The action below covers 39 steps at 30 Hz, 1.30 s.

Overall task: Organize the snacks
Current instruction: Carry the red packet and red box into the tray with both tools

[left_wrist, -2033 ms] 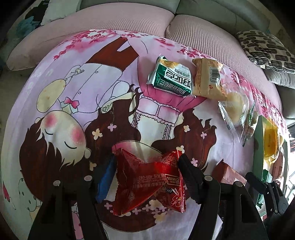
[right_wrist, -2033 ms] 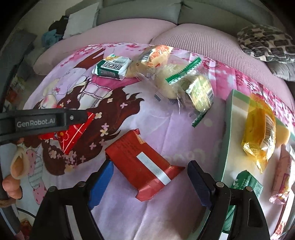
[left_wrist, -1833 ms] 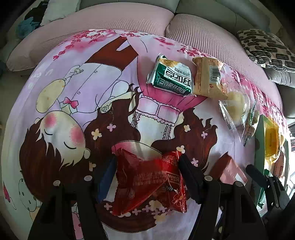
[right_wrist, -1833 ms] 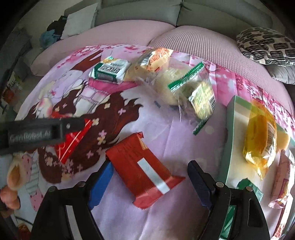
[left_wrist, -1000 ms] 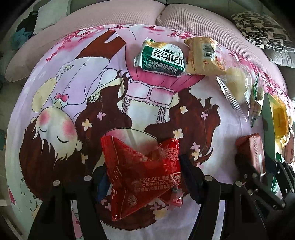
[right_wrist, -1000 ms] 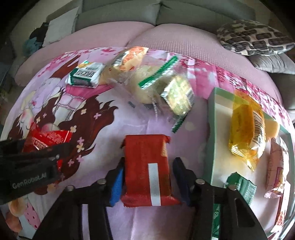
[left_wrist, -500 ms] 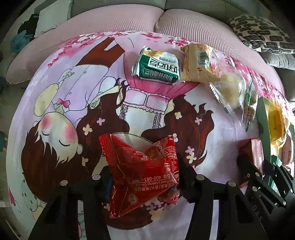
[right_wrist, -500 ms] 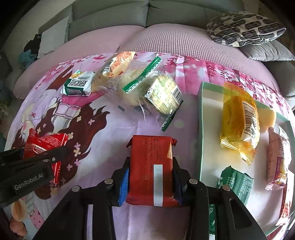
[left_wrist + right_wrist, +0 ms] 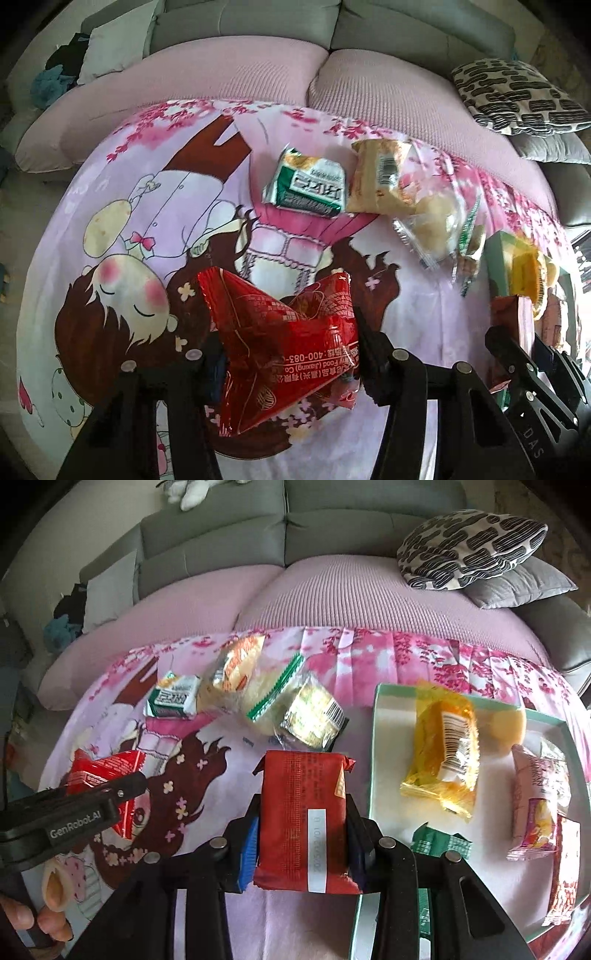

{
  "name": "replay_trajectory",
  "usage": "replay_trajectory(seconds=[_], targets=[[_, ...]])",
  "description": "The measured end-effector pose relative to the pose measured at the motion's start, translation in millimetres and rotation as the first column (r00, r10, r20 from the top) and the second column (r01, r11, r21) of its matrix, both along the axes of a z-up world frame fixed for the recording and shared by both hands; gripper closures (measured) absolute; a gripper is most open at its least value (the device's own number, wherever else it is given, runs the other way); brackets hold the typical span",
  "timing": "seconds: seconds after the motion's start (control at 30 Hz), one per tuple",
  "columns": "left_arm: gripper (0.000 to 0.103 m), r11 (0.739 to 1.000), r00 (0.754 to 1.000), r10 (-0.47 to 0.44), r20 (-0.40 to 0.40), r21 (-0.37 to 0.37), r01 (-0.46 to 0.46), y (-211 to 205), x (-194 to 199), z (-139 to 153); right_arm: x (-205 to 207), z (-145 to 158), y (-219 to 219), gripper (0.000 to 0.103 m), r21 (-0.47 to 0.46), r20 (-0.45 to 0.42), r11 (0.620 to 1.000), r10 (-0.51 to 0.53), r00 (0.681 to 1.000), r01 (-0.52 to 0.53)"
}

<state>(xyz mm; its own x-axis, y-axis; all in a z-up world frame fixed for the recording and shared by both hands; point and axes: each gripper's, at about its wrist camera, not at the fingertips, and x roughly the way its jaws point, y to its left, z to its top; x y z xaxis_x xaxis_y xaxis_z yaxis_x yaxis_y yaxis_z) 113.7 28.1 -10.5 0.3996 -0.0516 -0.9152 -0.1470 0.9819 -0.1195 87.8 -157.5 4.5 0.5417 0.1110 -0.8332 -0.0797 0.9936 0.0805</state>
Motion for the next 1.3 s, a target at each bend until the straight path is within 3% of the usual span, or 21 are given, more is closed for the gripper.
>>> replay_trajectory(seconds=[0.27,0.6,0.87,1.1,1.2,1.3], targets=[[0.046,0.998,0.997,-0.065,0.042,-0.006,0.066,-27.8,2.9,16.5,-2.4,13.8,-25.7,0.061,0.043,0.028,0.997,-0.059,0.998,0.058],[0.046,0.986,0.985,-0.166,0.056,-0.021,0.167,-83.0,8.0,30.4,-9.8,32.9,-100.6,0.061,0.065,0.073,0.969,-0.244,0.967,0.24],[0.046,0.955,0.95,-0.293,0.112,-0.017,0.297,-147.9,14.1,57.1,-28.3,37.6,-186.4,0.061,0.101,0.08,0.893,-0.447,0.891,0.439],[0.046,0.918,0.911,-0.39,0.138,-0.027,0.397,-206.8,19.1,69.4,-51.7,32.5,-257.2,0.061,0.116,0.071,0.795,-0.604,0.794,0.595],[0.046,0.898,0.892,-0.43,0.137,-0.031,0.438,-232.9,22.4,68.7,-53.8,29.4,-270.4,0.061,0.104,0.076,0.782,-0.623,0.779,0.615],[0.046,0.884,0.878,-0.461,0.129,-0.026,0.467,-253.7,24.4,65.8,-51.1,26.6,-275.4,0.061,0.117,0.078,0.787,-0.615,0.784,0.606]])
